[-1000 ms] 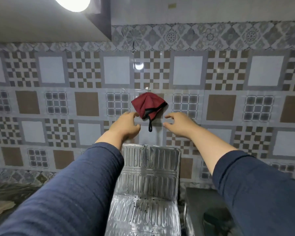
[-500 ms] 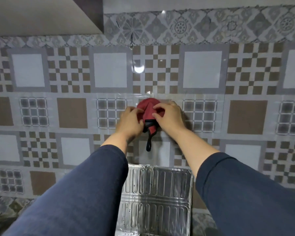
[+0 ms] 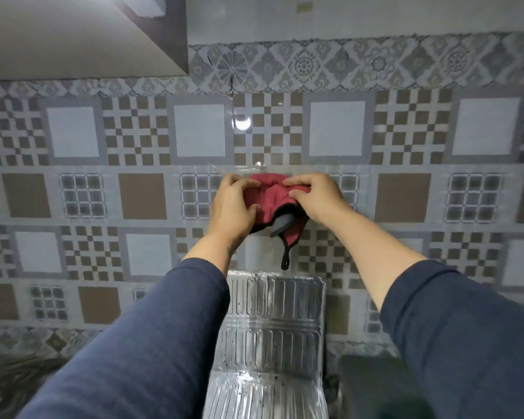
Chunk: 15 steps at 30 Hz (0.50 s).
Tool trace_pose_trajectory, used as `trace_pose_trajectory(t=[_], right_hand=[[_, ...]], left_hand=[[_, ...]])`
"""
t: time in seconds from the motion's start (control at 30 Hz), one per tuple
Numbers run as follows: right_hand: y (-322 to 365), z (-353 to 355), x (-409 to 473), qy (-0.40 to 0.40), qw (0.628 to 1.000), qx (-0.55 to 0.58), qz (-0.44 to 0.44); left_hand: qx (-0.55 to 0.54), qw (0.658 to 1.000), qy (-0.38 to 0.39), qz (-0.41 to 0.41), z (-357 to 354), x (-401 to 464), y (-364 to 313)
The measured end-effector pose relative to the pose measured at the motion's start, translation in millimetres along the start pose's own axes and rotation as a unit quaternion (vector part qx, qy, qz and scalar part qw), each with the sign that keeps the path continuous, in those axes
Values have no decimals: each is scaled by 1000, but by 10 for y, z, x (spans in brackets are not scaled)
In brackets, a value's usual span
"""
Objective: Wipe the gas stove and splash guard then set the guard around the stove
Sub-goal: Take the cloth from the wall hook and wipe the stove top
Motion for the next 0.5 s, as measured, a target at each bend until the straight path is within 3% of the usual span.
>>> trace_pose_trajectory(t=[0.2, 0.5], right_hand=[[-290, 815, -870, -6, 997, 2, -82], [-701, 2009, -2043, 27, 990, -64, -120]], left_hand=[[-68, 995, 68, 27, 26, -949, -555], [-117, 985, 125, 14, -20, -2305, -1295]])
Point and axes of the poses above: each hand's wrist, its own x-axis towards the middle knuckle, its own z-axis out of the back of the hand, y = z × x, the point moved 9 cm from there along x, towards the middle knuckle, and after that the axes turned 15 degrees about -y, right-handed, at the moved point
